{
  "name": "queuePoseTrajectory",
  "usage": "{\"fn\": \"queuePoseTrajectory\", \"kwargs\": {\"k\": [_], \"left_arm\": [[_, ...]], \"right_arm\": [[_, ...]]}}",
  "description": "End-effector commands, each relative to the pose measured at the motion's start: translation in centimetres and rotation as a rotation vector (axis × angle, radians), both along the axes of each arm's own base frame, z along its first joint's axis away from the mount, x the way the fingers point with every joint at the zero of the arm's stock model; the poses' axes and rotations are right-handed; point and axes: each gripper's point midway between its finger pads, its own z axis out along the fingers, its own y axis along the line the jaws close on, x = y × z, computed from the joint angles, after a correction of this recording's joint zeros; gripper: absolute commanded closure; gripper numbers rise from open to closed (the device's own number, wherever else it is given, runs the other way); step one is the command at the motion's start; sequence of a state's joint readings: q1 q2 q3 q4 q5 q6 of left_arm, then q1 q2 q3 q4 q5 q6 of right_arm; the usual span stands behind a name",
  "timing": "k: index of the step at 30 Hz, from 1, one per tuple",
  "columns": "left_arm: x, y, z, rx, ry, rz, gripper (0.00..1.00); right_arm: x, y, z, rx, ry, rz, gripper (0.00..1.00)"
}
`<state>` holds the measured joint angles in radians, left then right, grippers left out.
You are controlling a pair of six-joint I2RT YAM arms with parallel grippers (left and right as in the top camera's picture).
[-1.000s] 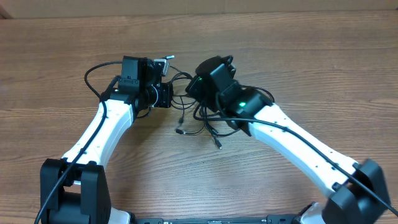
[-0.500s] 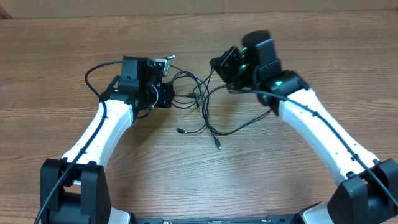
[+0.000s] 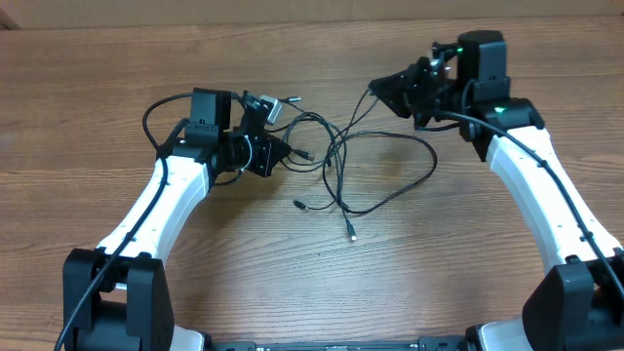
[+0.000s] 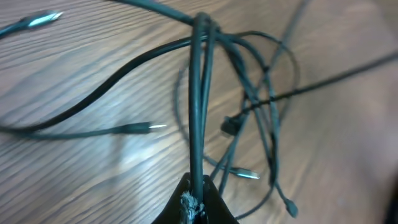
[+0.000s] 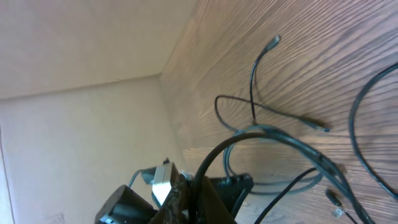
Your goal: Untangle cables
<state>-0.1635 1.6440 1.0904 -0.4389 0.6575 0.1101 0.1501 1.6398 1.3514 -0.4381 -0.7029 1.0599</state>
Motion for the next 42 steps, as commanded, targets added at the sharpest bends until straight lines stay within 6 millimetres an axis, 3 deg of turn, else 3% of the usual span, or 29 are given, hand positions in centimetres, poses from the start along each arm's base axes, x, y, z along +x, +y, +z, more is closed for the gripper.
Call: {"fn": "queuePoseTrajectory", "kwargs": {"k": [1, 7, 12, 19, 25, 30, 36, 38, 42], "left_arm": [[-2.3, -2.6, 1.9, -0.152, -0.053, -0.208, 0.96], [-3.6, -3.8, 3.5, -0.265, -0.060, -0.294, 0.96], [-3.8, -4.1, 3.7, -0.276, -0.061, -0.309, 0.96], [-3.8, -4.1, 3.6, -0.275, -0.064, -0.311, 0.96], [-2.7, -3.1, 2.2, -0.176, -0.064, -0.246, 0.96], [-1.0, -1.1, 0.2, -0.030, -0.029, -0.096, 0.95], [1.7, 3.6, -2.4, 0.191, 0.036, 0.231, 0.96], [2.2, 5.0, -2.8, 0.240, 0.048, 0.317, 0.96], [2.2, 5.2, -2.9, 0.246, 0.050, 0.333, 0.96]], "right_arm": [[-0.6, 0.3, 0.4, -0.017, -0.018, 0.009, 0.96], [-0.5, 1.8, -0.3, -0.078, -0.016, -0.038, 0.96], [-0.1, 3.7, -0.1, -0.106, -0.043, -0.090, 0.96], [0.2, 6.4, 3.1, 0.022, -0.108, -0.074, 0.96], [-1.3, 8.3, 7.1, 0.161, -0.244, 0.140, 0.96], [-2.1, 6.9, 7.4, 0.161, -0.313, 0.261, 0.96], [-3.2, 3.9, 7.1, 0.174, -0.353, 0.375, 0.96], [-3.7, 3.3, 6.3, 0.158, -0.346, 0.401, 0.96], [-4.9, 2.3, 2.6, 0.049, -0.275, 0.417, 0.96]]}}
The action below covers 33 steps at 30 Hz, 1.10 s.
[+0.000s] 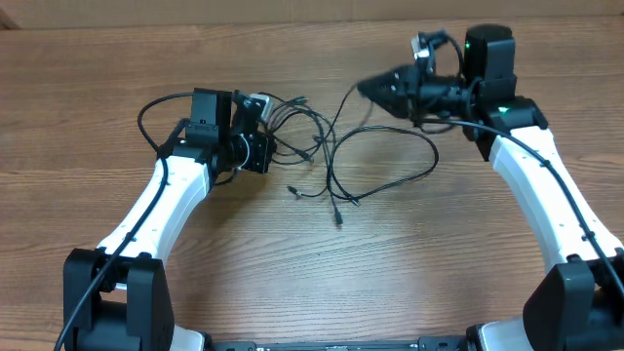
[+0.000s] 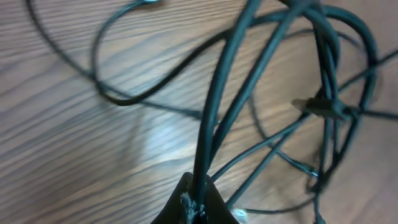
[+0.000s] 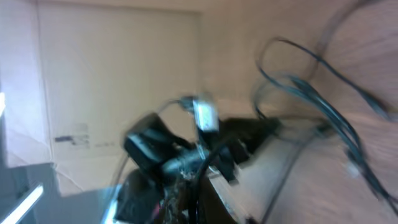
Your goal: Untangle cables
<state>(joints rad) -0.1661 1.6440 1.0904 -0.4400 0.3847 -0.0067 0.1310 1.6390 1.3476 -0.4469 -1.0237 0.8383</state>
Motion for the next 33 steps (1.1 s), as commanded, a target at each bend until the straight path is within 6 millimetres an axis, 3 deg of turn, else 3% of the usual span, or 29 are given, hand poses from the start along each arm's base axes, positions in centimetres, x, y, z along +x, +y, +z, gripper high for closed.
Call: {"fn": "queuePoseTrajectory", "kwargs": {"k": [1, 2, 7, 11, 15, 19, 27, 30, 33], "left_arm": [[0.4, 1.5, -0.9, 0.064, 0.019, 0.101, 0.96], [0.3, 1.4, -0.9, 0.060, 0.019, 0.098, 0.96], [0.3, 1.4, -0.9, 0.060, 0.020, 0.098, 0.96], [0.3, 1.4, -0.9, 0.061, 0.020, 0.099, 0.95], [0.5, 1.8, -1.0, 0.082, 0.017, 0.113, 0.96], [0.6, 2.3, -1.1, 0.105, 0.014, 0.129, 0.96], [0.5, 2.2, -1.1, 0.100, 0.017, 0.133, 0.96], [0.5, 2.2, -1.1, 0.100, 0.017, 0.133, 0.96], [0.6, 2.2, -1.1, 0.100, 0.016, 0.133, 0.96]], "right_arm": [[-1.6, -0.3, -1.1, -0.097, -0.116, 0.074, 0.96], [-1.7, -1.0, -2.7, -0.168, -0.075, 0.047, 0.96], [-2.6, -3.7, -7.0, -0.398, 0.042, -0.027, 0.96], [-3.6, -5.4, -9.0, -0.538, 0.044, -0.002, 0.96], [-4.2, -10.3, -12.0, -0.840, 0.120, -0.093, 0.96], [-4.7, -12.2, -12.7, -0.948, 0.152, -0.120, 0.96], [-4.8, -11.2, -12.4, -0.892, 0.152, -0.103, 0.96], [-5.6, -7.3, -10.9, -0.704, 0.024, 0.099, 0.96], [-7.5, -3.1, -7.7, -0.432, -0.193, 0.336, 0.96]]}}
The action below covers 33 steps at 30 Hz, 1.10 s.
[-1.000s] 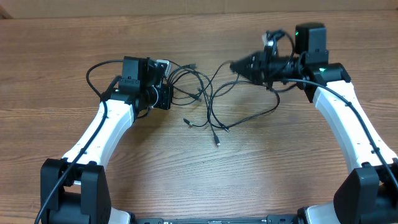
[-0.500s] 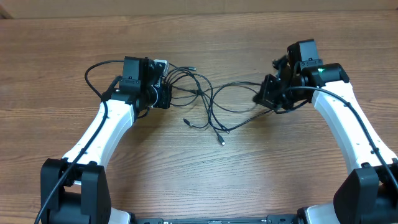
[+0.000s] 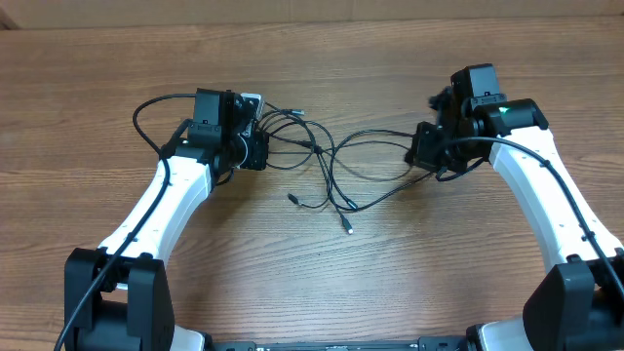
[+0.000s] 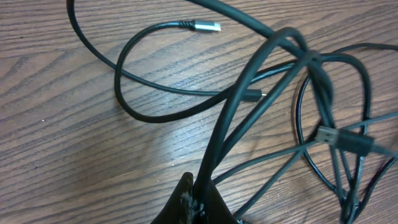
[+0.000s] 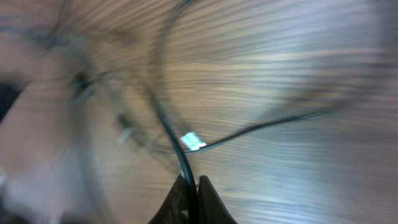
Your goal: Untangle cables
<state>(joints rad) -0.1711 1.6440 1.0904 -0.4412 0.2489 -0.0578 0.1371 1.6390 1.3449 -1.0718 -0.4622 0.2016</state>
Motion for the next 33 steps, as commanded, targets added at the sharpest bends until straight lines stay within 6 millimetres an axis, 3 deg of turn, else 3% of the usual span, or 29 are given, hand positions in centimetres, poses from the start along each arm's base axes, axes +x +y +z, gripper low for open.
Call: {"fn": "queuePoseTrajectory", "kwargs": {"k": [1, 3, 7, 16, 20, 22, 23, 25, 26, 30, 33], "left_arm": [[-0.1, 0.3, -0.5, 0.011, 0.013, 0.024, 0.96], [-0.1, 0.3, -0.5, 0.010, 0.013, 0.024, 0.96], [-0.1, 0.3, -0.5, 0.011, 0.013, 0.024, 0.96], [-0.1, 0.3, -0.5, 0.011, 0.013, 0.024, 0.96], [-0.1, 0.3, -0.5, 0.011, 0.013, 0.024, 0.96], [-0.1, 0.3, -0.5, 0.010, 0.013, 0.023, 0.96], [-0.1, 0.3, -0.5, 0.010, 0.014, 0.023, 0.96], [-0.2, 0.2, -0.5, 0.007, 0.014, 0.021, 0.96], [-0.2, 0.1, -0.5, 0.002, 0.015, 0.018, 0.96], [-0.4, -0.7, -0.2, -0.029, 0.012, -0.034, 0.96], [-0.9, -2.0, 0.2, -0.075, 0.000, -0.123, 0.96]], "right_arm": [[-2.3, 5.3, 5.1, 0.366, -0.175, 0.361, 0.96], [-2.8, 5.9, 6.1, 0.430, -0.217, 0.422, 0.96], [-2.7, 5.8, 5.8, 0.409, -0.227, 0.427, 0.96], [-3.0, 1.5, 1.3, 0.070, -0.118, 0.375, 0.96], [-2.8, 0.5, 0.7, 0.000, -0.106, 0.358, 0.96], [-2.6, 0.5, 0.7, 0.001, -0.109, 0.351, 0.89], [-2.5, 0.5, 0.7, 0.002, -0.106, 0.335, 0.81], [-2.0, 0.6, 0.8, 0.008, -0.107, 0.299, 0.51], [-1.7, 0.6, 0.9, 0.011, -0.109, 0.280, 0.43], [-0.7, 0.8, 1.1, 0.021, -0.121, 0.223, 0.24], [-0.2, 0.9, 1.2, 0.029, -0.121, 0.183, 0.21]]}}
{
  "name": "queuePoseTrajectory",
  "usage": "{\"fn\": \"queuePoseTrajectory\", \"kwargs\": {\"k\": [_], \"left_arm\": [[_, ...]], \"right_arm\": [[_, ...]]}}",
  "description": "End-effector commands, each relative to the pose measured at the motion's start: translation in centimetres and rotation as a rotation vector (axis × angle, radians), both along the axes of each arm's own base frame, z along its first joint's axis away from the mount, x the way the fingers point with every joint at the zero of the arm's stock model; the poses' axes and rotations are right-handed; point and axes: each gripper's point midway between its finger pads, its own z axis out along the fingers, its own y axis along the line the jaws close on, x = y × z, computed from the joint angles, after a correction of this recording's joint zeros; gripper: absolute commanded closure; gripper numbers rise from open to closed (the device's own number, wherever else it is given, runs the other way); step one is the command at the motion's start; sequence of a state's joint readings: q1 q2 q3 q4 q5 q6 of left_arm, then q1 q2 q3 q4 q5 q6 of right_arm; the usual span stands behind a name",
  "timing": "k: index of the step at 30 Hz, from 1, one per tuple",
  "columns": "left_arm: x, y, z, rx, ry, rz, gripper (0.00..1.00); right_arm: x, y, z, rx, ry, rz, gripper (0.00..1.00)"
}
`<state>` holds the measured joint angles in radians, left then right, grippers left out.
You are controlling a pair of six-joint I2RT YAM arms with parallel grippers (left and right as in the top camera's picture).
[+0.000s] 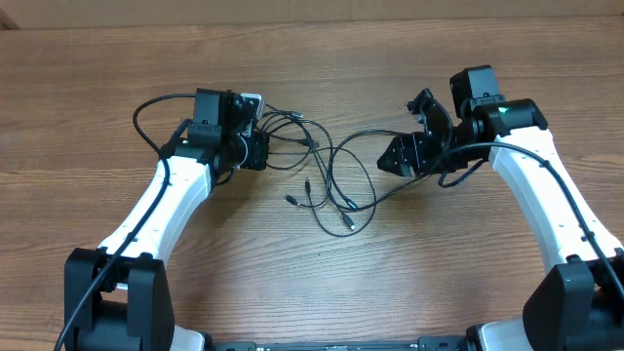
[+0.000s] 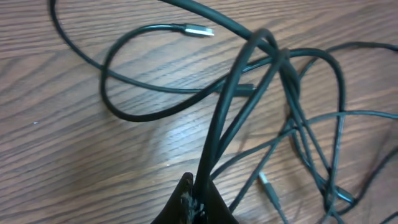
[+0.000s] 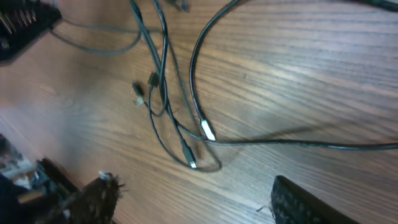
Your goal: Untangle cables
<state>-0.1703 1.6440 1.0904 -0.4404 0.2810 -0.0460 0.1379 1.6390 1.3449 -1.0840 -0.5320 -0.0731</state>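
Note:
A tangle of thin black cables (image 1: 327, 175) lies on the wooden table between the arms, with several loose plug ends (image 1: 347, 226) toward the front. My left gripper (image 2: 194, 198) is shut on a doubled black cable (image 2: 233, 106) at the left side of the tangle (image 1: 263, 146). The right gripper (image 1: 402, 154) stands open just right of the tangle, and nothing sits between its fingers (image 3: 305, 202). In the right wrist view one cable (image 3: 261, 142) runs across the wood ahead of the fingers, its metal plug (image 3: 206, 130) lying loose.
Wood-grain table (image 1: 312, 283) all round. A cardboard wall (image 1: 292, 10) runs along the far edge. The left arm's own lead loops out to the left (image 1: 146, 107).
My right gripper was shut on a cable; now it is open with the cable lying on the table. The tangle has spread slightly toward the front. The left gripper still holds its cable.
Both grippers were shut on cables, the right one raised at the far right with its cable lifted. Then the right arm was lower, close to the tangle's right side, still gripping. Now the right gripper has let go; the left has held throughout.

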Motion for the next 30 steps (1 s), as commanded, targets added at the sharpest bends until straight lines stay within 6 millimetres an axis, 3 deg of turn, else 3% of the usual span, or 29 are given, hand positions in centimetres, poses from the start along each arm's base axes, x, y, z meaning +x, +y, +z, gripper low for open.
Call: {"fn": "queuePoseTrajectory", "kwargs": {"k": [1, 8, 13, 19, 24, 30], "left_arm": [[-1.0, -2.2, 0.3, -0.081, -0.006, -0.142, 0.96], [-2.5, -4.8, 1.9, -0.206, -0.053, -0.358, 0.96], [-3.8, -5.5, 3.8, -0.359, -0.094, -0.486, 0.96], [-4.4, -4.4, 5.4, -0.469, -0.133, -0.531, 0.96], [-4.8, -3.7, 6.7, -0.549, -0.169, -0.562, 0.96], [-5.2, -3.7, 7.2, -0.579, -0.194, -0.594, 0.96]], "right_arm": [[0.6, -0.1, 0.8, 0.014, 0.005, -0.082, 0.20], [0.8, 0.1, 0.9, 0.035, 0.033, -0.138, 0.20], [0.4, 1.7, 0.7, 0.043, 0.039, -0.092, 0.22], [0.4, 5.1, 0.9, 0.063, -0.015, -0.013, 0.33], [1.0, 8.3, 0.9, 0.117, 0.035, -0.103, 0.30], [1.5, 12.7, -1.0, 0.160, 0.080, -0.116, 0.27]]}}
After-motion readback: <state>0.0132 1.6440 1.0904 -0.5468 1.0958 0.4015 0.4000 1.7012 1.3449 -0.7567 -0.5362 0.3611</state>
